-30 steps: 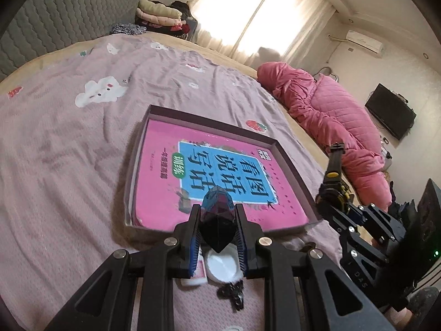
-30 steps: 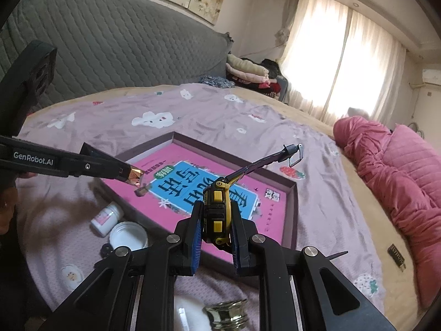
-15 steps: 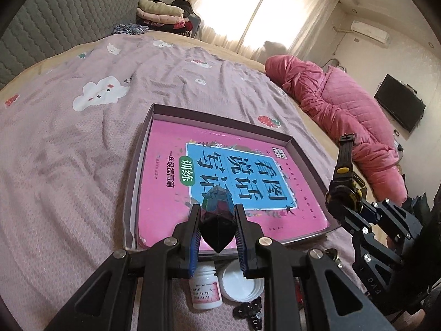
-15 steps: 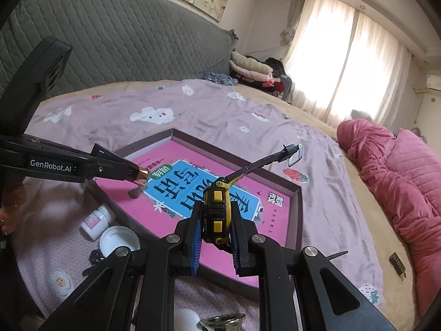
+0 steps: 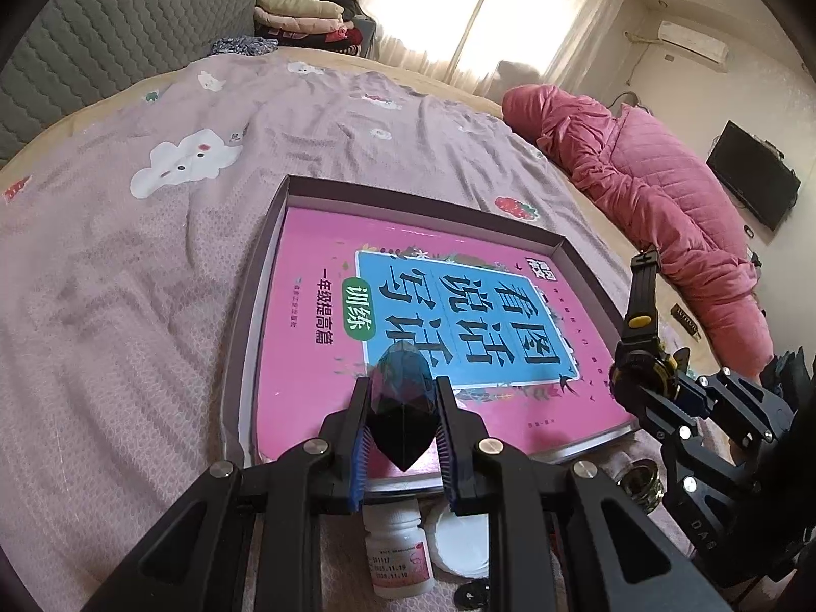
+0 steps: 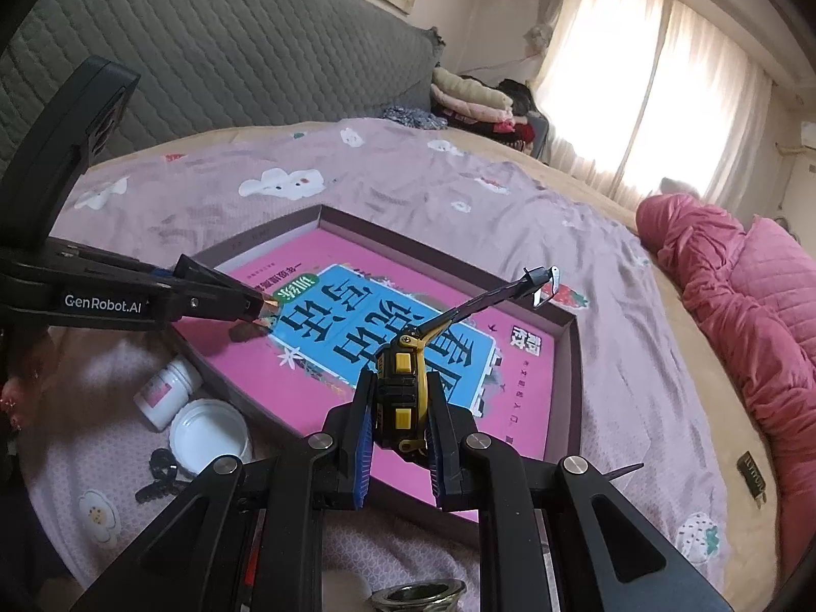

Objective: Organize rigid objects
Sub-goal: 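Lift and carry the lipstick with the left tool while the right tool carries the watch over the tray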

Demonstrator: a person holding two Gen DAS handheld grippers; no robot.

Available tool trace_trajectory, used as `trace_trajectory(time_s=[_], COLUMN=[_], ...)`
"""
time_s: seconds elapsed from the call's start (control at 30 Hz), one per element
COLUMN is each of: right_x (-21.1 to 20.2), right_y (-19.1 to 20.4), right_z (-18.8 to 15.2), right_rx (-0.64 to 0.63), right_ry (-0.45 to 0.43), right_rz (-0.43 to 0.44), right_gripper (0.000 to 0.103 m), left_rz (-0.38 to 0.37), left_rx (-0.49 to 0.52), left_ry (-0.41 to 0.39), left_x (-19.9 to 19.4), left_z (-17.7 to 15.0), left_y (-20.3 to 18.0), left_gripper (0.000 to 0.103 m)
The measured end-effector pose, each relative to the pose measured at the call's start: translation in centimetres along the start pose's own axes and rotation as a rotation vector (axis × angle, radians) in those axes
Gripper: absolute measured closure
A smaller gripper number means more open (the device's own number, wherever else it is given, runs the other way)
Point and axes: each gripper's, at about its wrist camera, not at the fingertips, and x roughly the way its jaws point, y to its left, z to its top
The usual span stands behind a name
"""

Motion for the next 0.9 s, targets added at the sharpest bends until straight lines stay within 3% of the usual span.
trace_trajectory(time_s=[0.17,0.6,0.9], right_x=[0.5,2.2,2.9], right_y=[-0.3,0.6,-0.4], right_z=[-0.2,-0.2,-0.2], right_rx=[0.013,-0.031,0.024], right_ry=[0.020,0.072,0.100], right_rz=[0.006,0.028,0.033], right_gripper=[0.085,0.085,0.085], left_rz=[0.046,0.078,0.125], left_rx=[0.019,0.009,0.043], left_ry=[0.014,0.044,0.044], left_x=[0.6,1.5,1.9], left_z=[-0.1,0.1,0.2], left_y=[0.0,0.6,0.4], left_gripper=[0.080,0.080,0.080])
